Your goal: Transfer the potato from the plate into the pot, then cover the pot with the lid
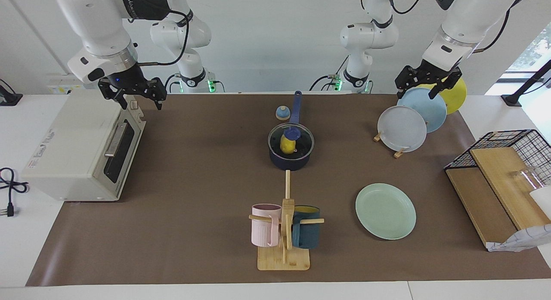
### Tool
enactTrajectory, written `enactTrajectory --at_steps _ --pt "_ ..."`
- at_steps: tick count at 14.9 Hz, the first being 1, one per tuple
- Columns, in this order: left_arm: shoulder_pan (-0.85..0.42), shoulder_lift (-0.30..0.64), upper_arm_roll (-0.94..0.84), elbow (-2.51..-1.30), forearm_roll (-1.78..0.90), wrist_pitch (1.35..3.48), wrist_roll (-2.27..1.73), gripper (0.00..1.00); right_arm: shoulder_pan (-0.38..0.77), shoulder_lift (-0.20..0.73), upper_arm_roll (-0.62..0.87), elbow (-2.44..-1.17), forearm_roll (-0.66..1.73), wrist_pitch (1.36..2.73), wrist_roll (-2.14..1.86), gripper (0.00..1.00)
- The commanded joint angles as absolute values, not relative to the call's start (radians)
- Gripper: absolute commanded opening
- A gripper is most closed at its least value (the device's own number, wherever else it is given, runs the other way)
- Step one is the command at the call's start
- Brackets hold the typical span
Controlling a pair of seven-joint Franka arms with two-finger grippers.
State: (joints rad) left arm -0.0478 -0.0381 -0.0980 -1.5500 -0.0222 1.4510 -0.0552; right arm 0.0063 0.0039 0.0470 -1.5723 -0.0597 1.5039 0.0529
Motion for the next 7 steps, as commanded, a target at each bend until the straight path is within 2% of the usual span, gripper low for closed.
enactTrajectory --at_steps 1,7 --pt "-0.048 -0.046 -0.100 -1.545 -0.029 1.437 -0.052 1.00 -0.012 -0.015 0.060 -1.597 -0.052 1.523 0.031 1.00" --pt "-0.049 -0.048 -0.101 -1.554 -0.029 1.450 -0.051 1.00 -0.020 -0.021 0.060 -1.595 -0.020 1.526 0.029 1.00"
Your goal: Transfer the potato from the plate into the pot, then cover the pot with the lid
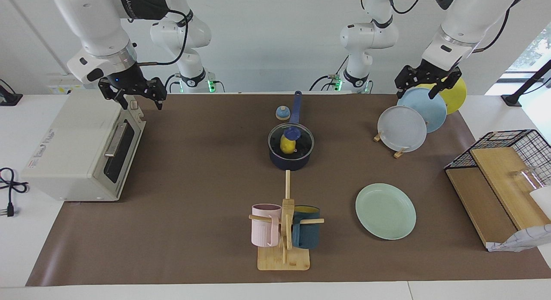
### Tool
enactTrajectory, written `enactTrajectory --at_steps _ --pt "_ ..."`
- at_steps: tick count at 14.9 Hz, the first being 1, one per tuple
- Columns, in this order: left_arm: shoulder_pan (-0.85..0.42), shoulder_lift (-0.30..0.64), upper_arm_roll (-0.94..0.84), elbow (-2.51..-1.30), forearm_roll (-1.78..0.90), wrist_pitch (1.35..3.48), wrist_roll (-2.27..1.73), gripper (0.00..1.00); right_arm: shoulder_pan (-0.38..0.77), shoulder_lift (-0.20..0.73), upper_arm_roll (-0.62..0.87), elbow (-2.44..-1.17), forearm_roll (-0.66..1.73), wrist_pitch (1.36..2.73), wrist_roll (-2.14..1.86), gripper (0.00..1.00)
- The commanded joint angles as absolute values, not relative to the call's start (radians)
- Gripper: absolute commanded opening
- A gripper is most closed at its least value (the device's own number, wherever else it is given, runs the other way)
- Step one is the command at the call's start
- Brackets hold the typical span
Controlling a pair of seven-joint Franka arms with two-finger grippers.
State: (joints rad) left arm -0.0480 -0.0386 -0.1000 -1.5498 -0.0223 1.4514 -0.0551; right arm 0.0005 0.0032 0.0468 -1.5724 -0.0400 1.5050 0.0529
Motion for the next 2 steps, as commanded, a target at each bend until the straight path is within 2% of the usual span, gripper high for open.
enactTrajectory --at_steps 1,2 --pt "-0.049 -0.051 -0.101 -1.560 -0.029 1.451 -0.051 1.00 -0.023 -0.021 0.061 -1.591 -0.020 1.526 0.028 1.00" --pt "-0.049 -0.052 -0.101 -1.563 -0.029 1.453 -0.051 1.00 -0.026 -0.020 0.061 -1.589 -0.020 1.528 0.026 1.00"
